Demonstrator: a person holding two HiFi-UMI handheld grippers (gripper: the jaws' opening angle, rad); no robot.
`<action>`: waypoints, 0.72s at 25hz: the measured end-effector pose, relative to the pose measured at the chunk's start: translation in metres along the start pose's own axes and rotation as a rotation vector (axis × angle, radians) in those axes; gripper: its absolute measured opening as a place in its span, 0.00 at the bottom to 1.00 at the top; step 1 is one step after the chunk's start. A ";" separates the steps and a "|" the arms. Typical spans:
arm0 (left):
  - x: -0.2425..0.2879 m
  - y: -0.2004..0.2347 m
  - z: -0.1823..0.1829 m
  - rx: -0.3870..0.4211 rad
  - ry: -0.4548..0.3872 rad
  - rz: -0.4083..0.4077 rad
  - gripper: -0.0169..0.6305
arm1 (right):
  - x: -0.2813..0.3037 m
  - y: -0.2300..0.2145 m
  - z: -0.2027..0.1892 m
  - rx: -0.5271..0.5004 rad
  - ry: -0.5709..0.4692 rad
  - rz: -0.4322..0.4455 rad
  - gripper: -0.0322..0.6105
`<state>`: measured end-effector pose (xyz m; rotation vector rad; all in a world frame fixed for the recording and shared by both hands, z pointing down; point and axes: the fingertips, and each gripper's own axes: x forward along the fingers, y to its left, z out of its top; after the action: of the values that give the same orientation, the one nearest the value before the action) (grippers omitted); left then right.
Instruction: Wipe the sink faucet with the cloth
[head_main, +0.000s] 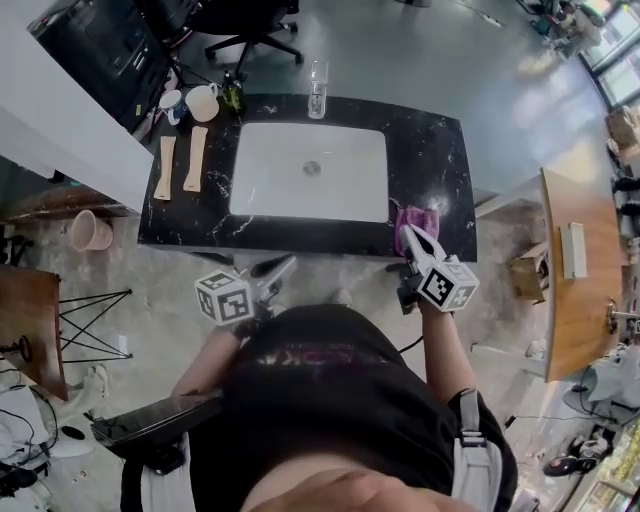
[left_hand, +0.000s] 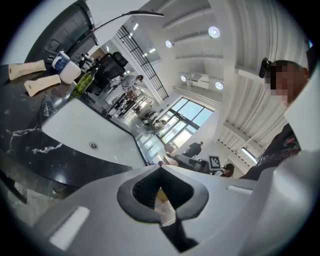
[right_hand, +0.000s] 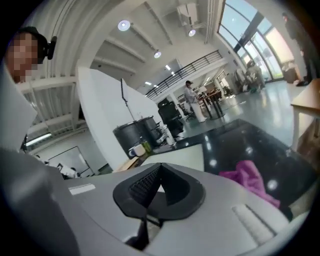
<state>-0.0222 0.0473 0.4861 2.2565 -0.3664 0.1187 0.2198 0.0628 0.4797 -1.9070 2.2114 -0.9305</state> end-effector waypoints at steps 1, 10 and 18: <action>0.000 0.000 0.000 0.002 0.000 0.001 0.01 | 0.002 0.023 -0.016 0.010 0.024 0.051 0.07; -0.003 0.001 0.004 0.025 0.008 0.018 0.01 | 0.002 0.083 -0.075 0.104 0.143 0.173 0.07; -0.005 0.003 0.003 0.030 0.011 0.030 0.01 | 0.007 0.096 -0.082 0.020 0.171 0.197 0.07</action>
<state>-0.0285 0.0439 0.4853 2.2797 -0.3957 0.1531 0.0990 0.0921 0.5018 -1.6189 2.4189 -1.1139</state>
